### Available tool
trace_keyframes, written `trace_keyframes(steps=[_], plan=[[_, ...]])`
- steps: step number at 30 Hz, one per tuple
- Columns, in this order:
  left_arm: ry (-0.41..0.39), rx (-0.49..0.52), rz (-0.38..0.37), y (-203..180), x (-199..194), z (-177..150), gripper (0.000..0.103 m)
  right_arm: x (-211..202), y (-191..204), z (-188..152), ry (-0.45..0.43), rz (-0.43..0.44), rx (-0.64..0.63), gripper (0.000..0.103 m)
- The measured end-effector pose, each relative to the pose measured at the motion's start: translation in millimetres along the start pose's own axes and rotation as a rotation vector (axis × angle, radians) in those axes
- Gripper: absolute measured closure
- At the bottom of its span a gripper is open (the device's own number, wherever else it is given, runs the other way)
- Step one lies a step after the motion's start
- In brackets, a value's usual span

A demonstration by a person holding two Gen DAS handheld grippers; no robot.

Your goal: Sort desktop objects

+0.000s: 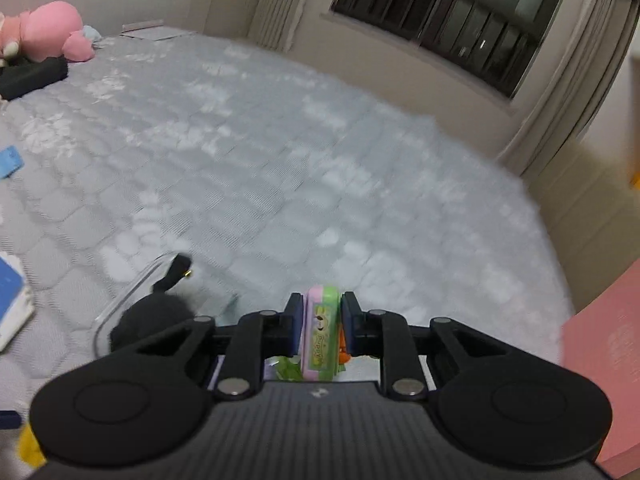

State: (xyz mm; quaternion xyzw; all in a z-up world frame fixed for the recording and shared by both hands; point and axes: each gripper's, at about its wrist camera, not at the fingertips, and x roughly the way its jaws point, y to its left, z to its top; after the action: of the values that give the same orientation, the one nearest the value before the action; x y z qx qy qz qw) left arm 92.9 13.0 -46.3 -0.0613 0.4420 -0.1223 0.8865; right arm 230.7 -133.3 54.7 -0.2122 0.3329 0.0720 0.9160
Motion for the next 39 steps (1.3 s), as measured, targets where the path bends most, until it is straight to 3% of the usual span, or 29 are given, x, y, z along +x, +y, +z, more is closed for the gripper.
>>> trace_keyframes(steps=[8, 10, 14, 15, 19, 23, 27, 30, 32, 34, 37, 39], plan=[[-0.012, -0.005, -0.004, 1.1, -5.5, -2.8, 0.002, 20.2, 35.3, -10.1, 0.072, -0.106, -0.074, 0.081], [-0.013, -0.008, 0.0, 3.0, -6.5, -3.4, 0.002, 31.9, 45.2, -17.6, 0.135, -0.052, -0.071, 0.08], [-0.011, -0.025, 0.009, 8.7, -5.8, -3.0, 0.002, 29.8, 26.7, -16.5, 0.182, 0.177, 0.082, 0.068], [-0.01, -0.034, 0.011, 10.3, -5.1, -2.4, 0.002, 25.0, 17.6, -13.6, 0.163, 0.189, 0.114, 0.068], [-0.006, -0.041, 0.004, 10.3, -2.2, -1.6, 0.002, 12.8, -13.5, -7.1, 0.079, 0.081, 0.155, 0.068], [0.001, -0.026, -0.002, 5.7, 0.7, -1.7, 0.002, 31.0, -30.8, -17.3, 0.152, 0.135, 0.218, 0.069], [0.008, -0.007, 0.004, 2.3, 2.7, -3.1, 0.002, 59.0, -24.4, -31.9, 0.217, 0.139, 0.212, 0.071], [0.007, -0.014, 0.01, 5.0, 3.2, -2.6, 0.002, 57.4, -24.2, -36.8, 0.28, 0.146, 0.248, 0.071], [0.007, -0.032, 0.006, 7.4, 4.4, -1.2, 0.002, 51.0, -26.2, -38.5, 0.35, 0.267, 0.266, 0.071], [0.008, -0.045, 0.001, 8.6, 5.5, 0.0, 0.002, 42.0, -30.4, -36.6, 0.359, 0.344, 0.301, 0.069], [0.01, -0.027, -0.009, 3.9, 4.2, -1.2, 0.002, 33.0, -25.1, -23.2, 0.277, 0.245, 0.227, 0.046], [0.003, -0.003, -0.007, 0.2, 1.4, -2.3, 0.002, 38.9, -14.2, -15.4, 0.248, 0.185, 0.143, 0.044]])
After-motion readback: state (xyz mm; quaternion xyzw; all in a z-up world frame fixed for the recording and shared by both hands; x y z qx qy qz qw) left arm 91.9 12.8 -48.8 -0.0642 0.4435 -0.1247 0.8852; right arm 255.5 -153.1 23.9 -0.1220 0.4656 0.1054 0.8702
